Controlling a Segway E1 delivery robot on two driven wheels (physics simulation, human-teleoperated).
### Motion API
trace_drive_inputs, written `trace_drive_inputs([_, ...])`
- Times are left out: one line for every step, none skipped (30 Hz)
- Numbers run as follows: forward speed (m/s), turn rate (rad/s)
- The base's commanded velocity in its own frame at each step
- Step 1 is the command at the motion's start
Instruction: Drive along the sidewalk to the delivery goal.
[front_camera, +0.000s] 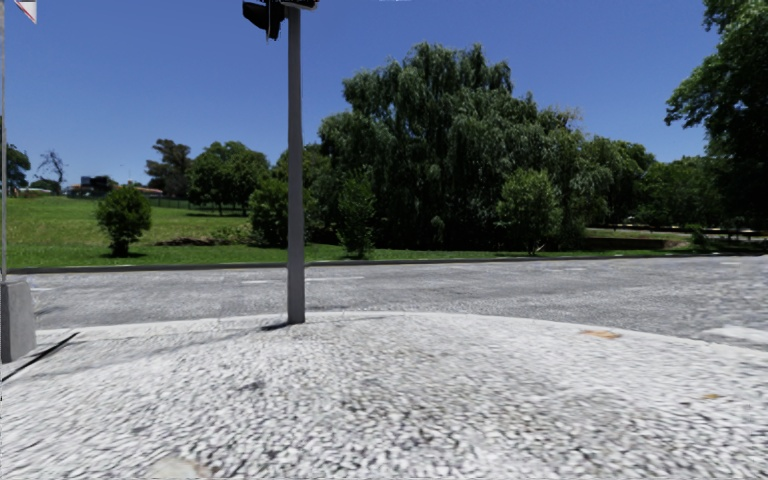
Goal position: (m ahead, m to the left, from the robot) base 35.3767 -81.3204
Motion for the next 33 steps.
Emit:
trace_drive_inputs([2.00,-1.20])
trace_drive_inputs([2.00,-1.20])
trace_drive_inputs([2.00,-1.20])
trace_drive_inputs([2.00,-1.20])
trace_drive_inputs([2.00,-1.20])
trace_drive_inputs([2.00,-1.20])
trace_drive_inputs([2.00,-1.20])
trace_drive_inputs([2.00,-1.20])
trace_drive_inputs([2.00,-1.20])
trace_drive_inputs([2.00,-1.20])
trace_drive_inputs([2.00,-1.20])
trace_drive_inputs([2.00,-1.20])
trace_drive_inputs([2.00,-1.20])
trace_drive_inputs([2.00,-1.20])
trace_drive_inputs([2.00,-1.20])
trace_drive_inputs([2.00,-1.20])
trace_drive_inputs([2.00,-1.20])
trace_drive_inputs([2.00,-1.20])
trace_drive_inputs([2.00,-1.20])
trace_drive_inputs([2.00,-1.20])
trace_drive_inputs([2.00,-1.20])
trace_drive_inputs([2.00,-1.20])
trace_drive_inputs([2.00,-1.18])
trace_drive_inputs([2.00,-1.04])
trace_drive_inputs([2.00,0.00])
trace_drive_inputs([2.00,0.00])
trace_drive_inputs([2.00,0.00])
trace_drive_inputs([2.00,0.00])
trace_drive_inputs([2.00,0.00])
trace_drive_inputs([2.00,0.00])
trace_drive_inputs([2.00,0.00])
trace_drive_inputs([2.00,0.00])
trace_drive_inputs([2.00,0.00])
